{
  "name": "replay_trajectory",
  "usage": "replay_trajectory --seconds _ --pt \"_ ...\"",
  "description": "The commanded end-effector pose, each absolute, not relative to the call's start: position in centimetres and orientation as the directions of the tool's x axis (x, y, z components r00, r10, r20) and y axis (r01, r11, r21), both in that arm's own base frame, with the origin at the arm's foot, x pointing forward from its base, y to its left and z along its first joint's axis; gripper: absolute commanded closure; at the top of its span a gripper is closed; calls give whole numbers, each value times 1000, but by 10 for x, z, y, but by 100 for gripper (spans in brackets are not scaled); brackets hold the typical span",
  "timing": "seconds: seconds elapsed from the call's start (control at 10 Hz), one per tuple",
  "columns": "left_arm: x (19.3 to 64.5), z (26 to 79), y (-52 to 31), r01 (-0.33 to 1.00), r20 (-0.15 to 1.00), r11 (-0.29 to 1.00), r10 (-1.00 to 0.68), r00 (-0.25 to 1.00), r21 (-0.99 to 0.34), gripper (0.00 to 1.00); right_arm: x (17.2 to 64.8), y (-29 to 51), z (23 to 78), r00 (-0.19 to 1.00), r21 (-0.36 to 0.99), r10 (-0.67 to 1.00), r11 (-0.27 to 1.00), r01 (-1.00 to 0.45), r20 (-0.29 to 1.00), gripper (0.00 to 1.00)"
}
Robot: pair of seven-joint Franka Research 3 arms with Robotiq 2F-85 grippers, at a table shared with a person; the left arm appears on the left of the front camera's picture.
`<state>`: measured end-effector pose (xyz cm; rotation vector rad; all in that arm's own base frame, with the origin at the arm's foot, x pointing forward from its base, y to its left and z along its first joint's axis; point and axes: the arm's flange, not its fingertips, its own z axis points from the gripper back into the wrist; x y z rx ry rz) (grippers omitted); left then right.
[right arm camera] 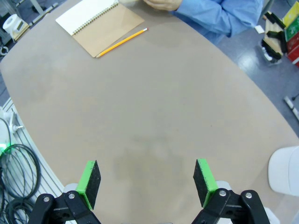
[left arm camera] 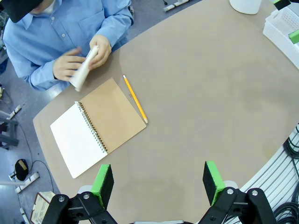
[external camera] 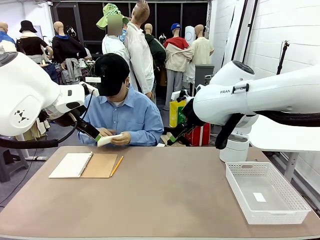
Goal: Sort the paper based on its condition.
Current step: If a person hands you a paper, place it in the Organizing basket , and if it's crumpled, put it in the Trash can.
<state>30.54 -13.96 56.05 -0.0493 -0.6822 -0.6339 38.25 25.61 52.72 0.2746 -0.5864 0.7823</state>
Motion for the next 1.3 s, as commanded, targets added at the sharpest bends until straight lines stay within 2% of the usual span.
replay_trajectory --seconds 0.0,1.2 --pt "306 560 -139 561 603 813 -529 597 157 0 383 255 526 562 6 590 687 -727 580 0" --pt "306 560 -139 561 603 813 -529 597 157 0 383 255 526 562 6 590 687 -727 580 0"
